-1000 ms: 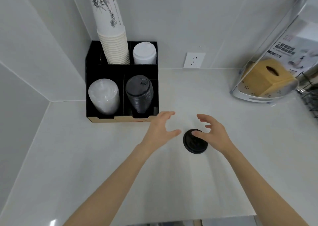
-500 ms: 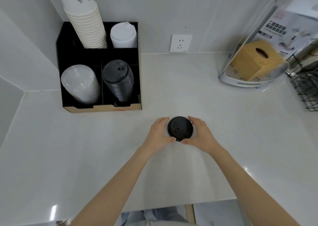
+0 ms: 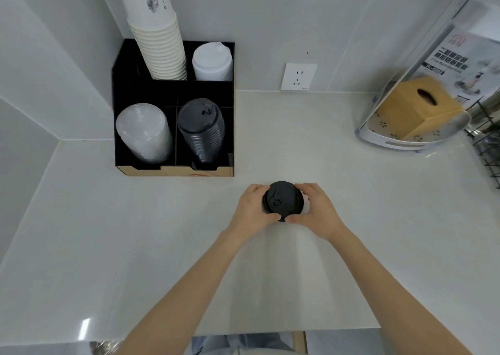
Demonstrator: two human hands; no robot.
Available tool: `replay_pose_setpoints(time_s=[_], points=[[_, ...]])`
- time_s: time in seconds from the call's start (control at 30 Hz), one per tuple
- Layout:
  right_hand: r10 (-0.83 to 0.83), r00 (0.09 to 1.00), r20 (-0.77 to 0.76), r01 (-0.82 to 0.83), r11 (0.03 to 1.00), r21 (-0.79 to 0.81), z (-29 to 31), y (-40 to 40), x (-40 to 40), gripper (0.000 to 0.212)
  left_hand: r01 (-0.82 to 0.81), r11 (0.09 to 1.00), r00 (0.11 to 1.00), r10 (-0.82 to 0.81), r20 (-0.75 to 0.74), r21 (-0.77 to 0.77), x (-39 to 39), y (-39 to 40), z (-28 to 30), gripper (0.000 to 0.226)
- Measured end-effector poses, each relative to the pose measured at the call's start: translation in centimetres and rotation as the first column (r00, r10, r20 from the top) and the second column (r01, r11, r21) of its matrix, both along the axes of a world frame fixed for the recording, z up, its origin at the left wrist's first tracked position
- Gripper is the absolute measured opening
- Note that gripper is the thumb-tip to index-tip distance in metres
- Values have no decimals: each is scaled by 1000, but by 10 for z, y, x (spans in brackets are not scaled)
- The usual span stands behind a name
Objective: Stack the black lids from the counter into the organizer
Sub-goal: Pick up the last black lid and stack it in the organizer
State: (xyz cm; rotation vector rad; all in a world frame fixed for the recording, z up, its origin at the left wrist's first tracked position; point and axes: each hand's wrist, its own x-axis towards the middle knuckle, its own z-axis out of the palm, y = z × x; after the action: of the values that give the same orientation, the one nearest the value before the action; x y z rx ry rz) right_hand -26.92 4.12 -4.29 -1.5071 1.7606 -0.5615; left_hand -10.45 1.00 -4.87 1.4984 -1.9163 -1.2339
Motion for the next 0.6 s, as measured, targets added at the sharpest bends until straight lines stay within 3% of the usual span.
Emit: replay_pose_setpoints(time_s=[0.6], points=[[73, 982, 172, -30, 969, -244, 90, -71, 86, 75, -159, 951, 986, 142, -82, -265, 96, -53, 91, 74]])
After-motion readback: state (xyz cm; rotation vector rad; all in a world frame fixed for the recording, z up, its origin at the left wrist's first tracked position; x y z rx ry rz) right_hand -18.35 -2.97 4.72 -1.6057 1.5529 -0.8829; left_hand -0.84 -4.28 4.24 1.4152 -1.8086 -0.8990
